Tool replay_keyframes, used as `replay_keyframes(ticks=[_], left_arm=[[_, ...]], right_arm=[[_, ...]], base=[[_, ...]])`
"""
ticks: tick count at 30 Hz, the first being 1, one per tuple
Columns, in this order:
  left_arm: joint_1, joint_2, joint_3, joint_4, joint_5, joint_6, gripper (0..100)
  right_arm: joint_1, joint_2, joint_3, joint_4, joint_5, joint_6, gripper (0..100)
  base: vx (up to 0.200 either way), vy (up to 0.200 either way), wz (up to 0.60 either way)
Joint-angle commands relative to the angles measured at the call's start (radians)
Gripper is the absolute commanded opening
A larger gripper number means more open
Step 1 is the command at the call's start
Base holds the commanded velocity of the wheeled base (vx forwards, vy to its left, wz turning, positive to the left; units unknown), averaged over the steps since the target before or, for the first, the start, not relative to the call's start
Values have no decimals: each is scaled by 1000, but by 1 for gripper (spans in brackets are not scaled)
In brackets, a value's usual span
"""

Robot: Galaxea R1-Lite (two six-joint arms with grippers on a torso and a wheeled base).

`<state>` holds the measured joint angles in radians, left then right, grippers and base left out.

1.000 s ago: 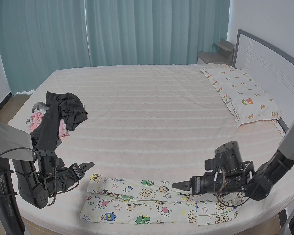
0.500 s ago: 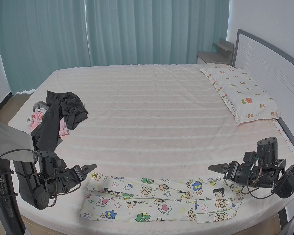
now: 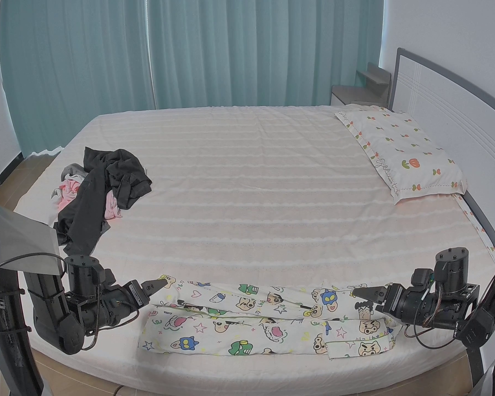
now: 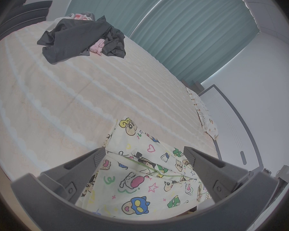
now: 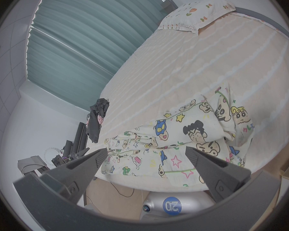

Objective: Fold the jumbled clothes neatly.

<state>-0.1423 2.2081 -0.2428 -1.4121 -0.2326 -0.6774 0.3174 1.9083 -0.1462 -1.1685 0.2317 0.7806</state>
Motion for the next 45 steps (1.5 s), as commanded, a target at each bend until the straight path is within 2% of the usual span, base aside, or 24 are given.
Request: replay_keyframes(ticks=[1, 5, 11, 17, 20, 23, 24, 25, 26, 28, 32, 40, 45], left_arm=[[0, 5, -3, -1, -1, -2, 100], [0, 5, -3, -1, -1, -2, 100], [-2, 5, -6, -1, 1, -1, 100], [-57, -47, -24, 1, 71, 15, 100], [-77, -53, -105, 19, 88, 49, 100], [-80, -39, -193, 98, 81, 101, 100], [-79, -16, -234, 167, 78, 153, 100], [-79, -16, -234, 167, 78, 153, 100], [-72, 21, -285, 245, 67, 236, 100], [-72, 50, -308, 275, 33, 266, 100], [-94, 105, -322, 280, -42, 289, 100], [-95, 222, -395, 298, -47, 371, 100], [-97, 222, -389, 302, -48, 375, 100]], right_arm=[[0, 12, 2, 0, 0, 0, 100], [3, 11, 4, 1, 0, 0, 100], [8, 2, 10, 0, 0, 0, 100], [18, -69, 17, -3, -3, -1, 100], [17, -81, 20, -5, -6, -1, 100], [15, -72, 20, -5, -8, -3, 100], [14, -72, 20, -5, -8, -1, 100], [14, -72, 20, -5, -8, -1, 100], [12, -78, 22, -5, -8, -3, 100], [11, -89, 23, -5, -9, -3, 100], [11, -104, 30, -5, -8, -4, 100], [6, -95, 30, -5, -6, -3, 100], [5, -91, 31, -5, -3, -3, 100]], base=[[0, 200, 0], [0, 200, 0], [0, 0, 0], [0, 0, 0], [0, 0, 0], [0, 0, 0], [0, 0, 0], [0, 0, 0], [0, 0, 0], [0, 0, 0], [0, 0, 0], [0, 0, 0], [0, 0, 0]])
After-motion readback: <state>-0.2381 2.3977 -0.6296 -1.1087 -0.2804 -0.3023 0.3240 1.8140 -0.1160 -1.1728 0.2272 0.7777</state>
